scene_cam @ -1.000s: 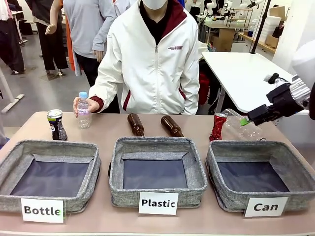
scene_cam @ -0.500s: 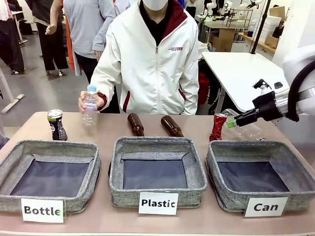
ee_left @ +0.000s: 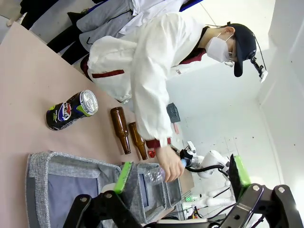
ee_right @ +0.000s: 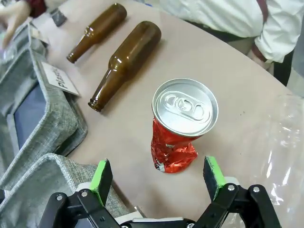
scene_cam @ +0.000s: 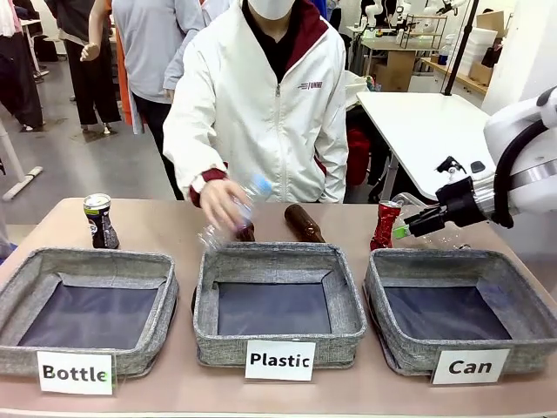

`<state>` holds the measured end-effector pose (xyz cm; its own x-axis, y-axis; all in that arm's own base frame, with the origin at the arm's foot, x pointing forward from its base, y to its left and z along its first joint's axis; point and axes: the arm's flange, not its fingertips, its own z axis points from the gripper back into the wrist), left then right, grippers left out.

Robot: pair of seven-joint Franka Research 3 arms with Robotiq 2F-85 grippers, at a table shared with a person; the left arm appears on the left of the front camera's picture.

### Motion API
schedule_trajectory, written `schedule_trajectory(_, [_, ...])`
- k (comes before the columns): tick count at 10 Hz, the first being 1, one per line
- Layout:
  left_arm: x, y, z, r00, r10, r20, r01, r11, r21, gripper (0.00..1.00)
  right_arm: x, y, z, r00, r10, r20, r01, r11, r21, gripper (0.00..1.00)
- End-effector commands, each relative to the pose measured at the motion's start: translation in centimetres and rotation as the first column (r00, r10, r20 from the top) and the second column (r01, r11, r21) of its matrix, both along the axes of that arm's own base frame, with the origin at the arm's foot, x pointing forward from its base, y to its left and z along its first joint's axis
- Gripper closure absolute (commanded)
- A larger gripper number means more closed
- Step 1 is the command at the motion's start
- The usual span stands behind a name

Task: Sort the can waste into the basket.
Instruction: Pick up the can waste from the table and place it in the right Fabric basket.

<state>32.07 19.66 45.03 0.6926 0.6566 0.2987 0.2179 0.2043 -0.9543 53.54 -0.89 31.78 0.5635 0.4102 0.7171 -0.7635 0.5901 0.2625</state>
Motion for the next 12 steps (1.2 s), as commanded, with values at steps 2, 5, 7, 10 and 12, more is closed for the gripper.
schedule_trajectory(2, [-0.1, 0.1, 0.0, 1.000, -0.005, 0.020, 0.005, 1.000, 0.000, 0.00, 2.0, 0.5, -1.3, 0.998, -0.027, 0.056, 0.025, 0.999, 0.039, 0.00])
schedule_trajectory(5, [-0.1, 0.1, 0.0, 1.000, -0.005, 0.020, 0.005, 1.000, 0.000, 0.00, 3.0, 1.3, -2.5, 0.994, -0.059, 0.093, 0.050, 0.994, 0.092, 0.00])
schedule_trajectory(7, [-0.1, 0.1, 0.0, 1.000, -0.005, 0.020, 0.005, 1.000, 0.000, 0.00, 3.5, 1.4, -2.9, 0.989, -0.090, 0.117, 0.077, 0.991, 0.112, 0.00])
schedule_trajectory(10, [-0.1, 0.1, 0.0, 1.000, -0.005, 0.020, 0.005, 1.000, 0.000, 0.00, 3.9, 1.5, -3.2, 0.984, -0.119, 0.135, 0.099, 0.984, 0.151, 0.00])
schedule_trajectory(12, [-0.1, 0.1, 0.0, 1.000, -0.005, 0.020, 0.005, 1.000, 0.000, 0.00, 3.7, 1.5, -3.2, 0.985, -0.111, 0.129, 0.090, 0.984, 0.154, 0.00])
